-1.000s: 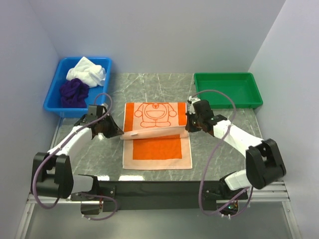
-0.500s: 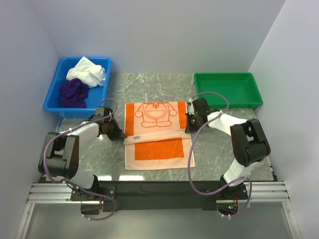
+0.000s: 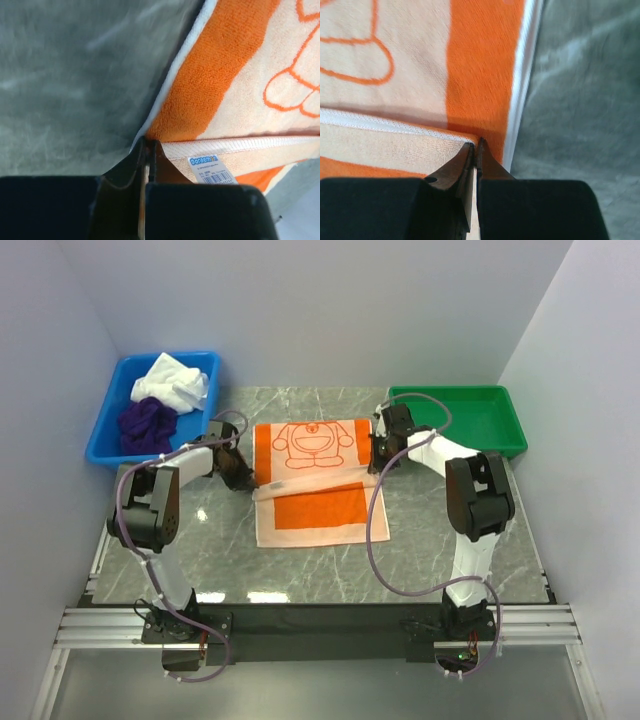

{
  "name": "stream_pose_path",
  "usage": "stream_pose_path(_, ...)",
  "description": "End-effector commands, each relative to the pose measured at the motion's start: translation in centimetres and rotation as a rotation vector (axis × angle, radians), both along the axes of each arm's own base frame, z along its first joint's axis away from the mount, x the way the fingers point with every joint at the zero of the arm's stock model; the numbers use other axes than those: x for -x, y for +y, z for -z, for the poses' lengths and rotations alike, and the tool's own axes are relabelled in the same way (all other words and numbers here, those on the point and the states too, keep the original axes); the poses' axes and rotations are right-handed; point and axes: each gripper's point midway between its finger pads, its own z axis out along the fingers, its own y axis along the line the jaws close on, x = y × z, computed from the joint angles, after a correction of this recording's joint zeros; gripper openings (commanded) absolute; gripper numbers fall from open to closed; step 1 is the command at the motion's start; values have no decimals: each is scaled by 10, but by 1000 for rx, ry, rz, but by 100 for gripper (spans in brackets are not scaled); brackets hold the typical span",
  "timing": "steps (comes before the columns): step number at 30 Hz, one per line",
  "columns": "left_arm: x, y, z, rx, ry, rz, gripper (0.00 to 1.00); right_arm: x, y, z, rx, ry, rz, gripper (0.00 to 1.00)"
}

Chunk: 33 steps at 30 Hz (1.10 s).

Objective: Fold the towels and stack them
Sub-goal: Fold the towel

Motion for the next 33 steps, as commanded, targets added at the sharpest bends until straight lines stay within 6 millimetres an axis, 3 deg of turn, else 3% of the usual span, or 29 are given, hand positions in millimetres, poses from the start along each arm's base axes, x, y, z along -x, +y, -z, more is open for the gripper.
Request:
stream_pose_path(1, -43, 31, -18, -160, -125, -27, 1, -26, -8, -24, 28, -75, 7, 0)
stream_pose_path(7, -52, 29, -61, -154, -223, 0, 1, -31, -14, -64, 52, -183, -11, 0)
stream_pose_path(12, -42, 25, -89, -136, -295, 19, 1, -27, -25, -97, 87, -275, 3, 0)
stream_pose_path(16, -32, 22, -78, -118, -271, 28, 1, -21, -23, -101, 67, -278, -1, 0)
stream_pose_path(23, -21, 3, -50, -57, -211, 75, 1, -10, -18, -87, 26, -254, -1, 0)
stream_pose_path(29, -29, 1, -82, -77, -300, 85, 1, -8, -26, -93, 61, -292, 2, 0)
stream_pose_path(33, -28, 9, -111, -109, -359, 71, 1, -8, -33, -113, 87, -346, 3, 0)
